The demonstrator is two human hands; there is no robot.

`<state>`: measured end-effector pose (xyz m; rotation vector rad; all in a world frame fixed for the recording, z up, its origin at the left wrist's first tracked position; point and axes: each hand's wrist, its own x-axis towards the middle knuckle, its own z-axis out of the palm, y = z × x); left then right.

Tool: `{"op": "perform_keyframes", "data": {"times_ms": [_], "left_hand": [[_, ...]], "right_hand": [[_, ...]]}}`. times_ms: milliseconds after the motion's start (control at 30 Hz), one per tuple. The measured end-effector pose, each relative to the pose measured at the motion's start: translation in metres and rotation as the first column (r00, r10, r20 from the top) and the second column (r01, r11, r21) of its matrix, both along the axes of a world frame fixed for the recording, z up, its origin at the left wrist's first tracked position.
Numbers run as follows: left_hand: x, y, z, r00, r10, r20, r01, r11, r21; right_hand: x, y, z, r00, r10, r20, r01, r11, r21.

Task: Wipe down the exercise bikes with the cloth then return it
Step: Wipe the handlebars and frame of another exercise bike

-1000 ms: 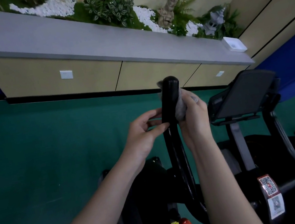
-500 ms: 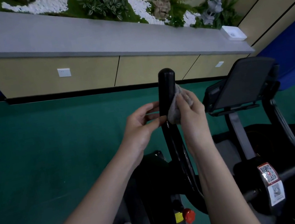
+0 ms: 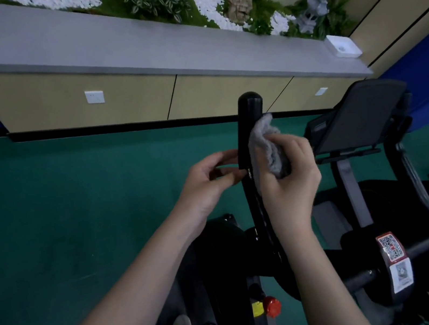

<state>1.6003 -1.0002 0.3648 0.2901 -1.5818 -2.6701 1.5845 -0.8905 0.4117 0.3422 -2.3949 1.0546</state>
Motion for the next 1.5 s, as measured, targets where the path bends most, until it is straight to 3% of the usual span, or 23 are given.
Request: {"op": "perform_keyframes", "data": {"times_ms": [100, 267, 400, 633, 767, 933, 1100, 1333, 1500], "left_hand": [[0.002, 0.0, -0.001, 1.0, 0.003, 0.01, -0.004, 0.999, 0.043], [0.004, 0.0, -0.001, 0.999, -0.032, 0.0, 0.032, 0.999, 0.022], [0.005, 0.001, -0.002, 0.999, -0.042, 0.006, 0.041, 0.998, 0.037], [0.006, 0.002, -0.004, 0.999, -0.051, -0.018, 0.052, 0.997, 0.062], [0.006, 0.001, -0.005, 0.997, -0.069, -0.028, 0.071, 0.995, 0.068], [0.006, 0.0, -0.005, 0.997, -0.067, -0.023, 0.068, 0.997, 0.037], [0.005, -0.002, -0.005, 0.997, -0.078, -0.027, 0.078, 0.997, 0.012], [0.007, -0.004, -0.009, 0.996, -0.084, -0.018, 0.084, 0.996, 0.021], [0.006, -0.002, -0.009, 0.996, -0.082, -0.031, 0.082, 0.996, -0.025]], "right_hand": [[0.013, 0.018, -0.005, 0.995, 0.063, 0.075, -0.065, 0.998, 0.025], [0.001, 0.011, 0.004, 0.993, 0.107, -0.046, -0.105, 0.993, 0.046], [0.01, 0.02, -0.004, 0.982, 0.175, 0.074, -0.184, 0.971, 0.152], [0.006, 0.022, 0.002, 0.959, 0.23, 0.164, -0.248, 0.964, 0.099], [0.012, 0.037, 0.007, 0.908, 0.283, 0.308, -0.318, 0.945, 0.071], [0.006, 0.018, 0.008, 0.947, 0.236, 0.22, -0.245, 0.969, 0.015], [0.016, 0.028, 0.004, 0.926, 0.283, 0.252, -0.343, 0.908, 0.241], [0.018, 0.023, -0.002, 0.979, 0.101, 0.177, -0.11, 0.993, 0.039], [0.022, 0.043, -0.009, 0.898, 0.075, 0.433, 0.007, 0.983, -0.184]]}}
